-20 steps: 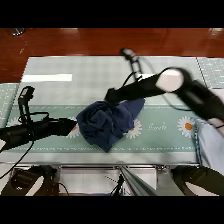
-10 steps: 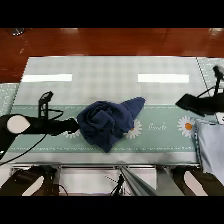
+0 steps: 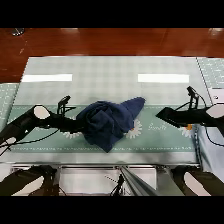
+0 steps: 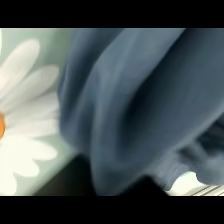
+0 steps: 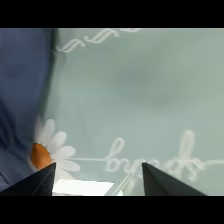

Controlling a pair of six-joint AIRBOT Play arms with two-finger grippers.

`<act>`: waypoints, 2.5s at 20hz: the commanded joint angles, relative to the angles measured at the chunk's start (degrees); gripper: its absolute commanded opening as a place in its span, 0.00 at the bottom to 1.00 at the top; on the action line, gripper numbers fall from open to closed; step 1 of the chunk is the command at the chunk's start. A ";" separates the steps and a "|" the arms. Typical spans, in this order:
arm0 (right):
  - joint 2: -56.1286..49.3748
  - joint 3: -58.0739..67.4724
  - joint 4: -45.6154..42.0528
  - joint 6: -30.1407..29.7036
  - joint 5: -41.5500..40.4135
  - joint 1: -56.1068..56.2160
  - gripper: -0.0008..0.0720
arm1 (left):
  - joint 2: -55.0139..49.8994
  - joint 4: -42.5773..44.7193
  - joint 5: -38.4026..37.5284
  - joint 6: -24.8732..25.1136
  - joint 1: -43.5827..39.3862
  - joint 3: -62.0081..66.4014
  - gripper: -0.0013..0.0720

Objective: Fold the shirts.

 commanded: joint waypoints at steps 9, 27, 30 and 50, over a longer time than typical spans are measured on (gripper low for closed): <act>-34.34 22.45 9.68 -1.03 -3.80 13.70 0.85 | -1.51 -2.14 -1.81 6.36 0.02 3.45 0.05; -23.61 86.82 -23.37 4.68 15.98 13.53 0.04 | 10.40 -2.05 -1.62 6.29 11.41 47.19 0.05; -11.85 89.59 -24.15 4.59 13.99 13.53 0.04 | 12.13 1.49 -3.13 0.63 15.87 59.34 0.05; 34.99 41.18 -27.87 12.37 40.24 13.53 0.04 | 34.49 6.16 -31.56 -3.96 17.14 32.35 0.05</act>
